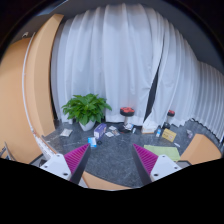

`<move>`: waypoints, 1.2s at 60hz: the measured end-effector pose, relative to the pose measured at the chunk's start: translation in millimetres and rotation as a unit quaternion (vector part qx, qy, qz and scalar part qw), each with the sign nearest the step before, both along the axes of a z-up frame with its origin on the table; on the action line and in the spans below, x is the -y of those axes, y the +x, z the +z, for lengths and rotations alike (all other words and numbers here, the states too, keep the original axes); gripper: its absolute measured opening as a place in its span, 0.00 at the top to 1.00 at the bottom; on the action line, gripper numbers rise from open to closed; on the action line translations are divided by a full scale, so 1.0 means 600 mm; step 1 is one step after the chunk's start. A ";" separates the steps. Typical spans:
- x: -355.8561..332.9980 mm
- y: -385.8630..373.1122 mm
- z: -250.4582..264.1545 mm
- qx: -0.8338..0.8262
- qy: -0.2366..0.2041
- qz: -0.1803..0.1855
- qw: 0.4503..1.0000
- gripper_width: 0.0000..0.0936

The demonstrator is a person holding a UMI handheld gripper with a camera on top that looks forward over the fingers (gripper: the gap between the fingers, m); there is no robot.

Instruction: Fold towel

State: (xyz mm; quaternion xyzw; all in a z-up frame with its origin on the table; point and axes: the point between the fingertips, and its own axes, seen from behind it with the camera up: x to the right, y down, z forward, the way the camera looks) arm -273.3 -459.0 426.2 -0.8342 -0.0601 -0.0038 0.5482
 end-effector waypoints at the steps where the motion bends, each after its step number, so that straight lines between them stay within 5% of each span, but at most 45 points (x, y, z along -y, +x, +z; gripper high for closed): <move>1: 0.001 0.000 -0.003 -0.001 -0.003 0.000 1.000 0.09; 13: -0.033 0.020 -0.100 -0.004 -0.047 -0.005 0.999 0.09; 27: -0.118 0.124 -0.314 -0.008 -0.131 -0.027 0.991 0.09; 48: -0.433 0.442 -0.576 -0.002 -0.163 -0.098 0.982 0.09; 64: -0.611 0.548 -0.712 0.018 -0.202 -0.100 0.974 0.09; 69: -0.626 0.553 -0.735 0.035 -0.214 -0.097 0.971 0.17; 72: -0.630 0.554 -0.743 0.043 -0.211 -0.098 0.972 0.32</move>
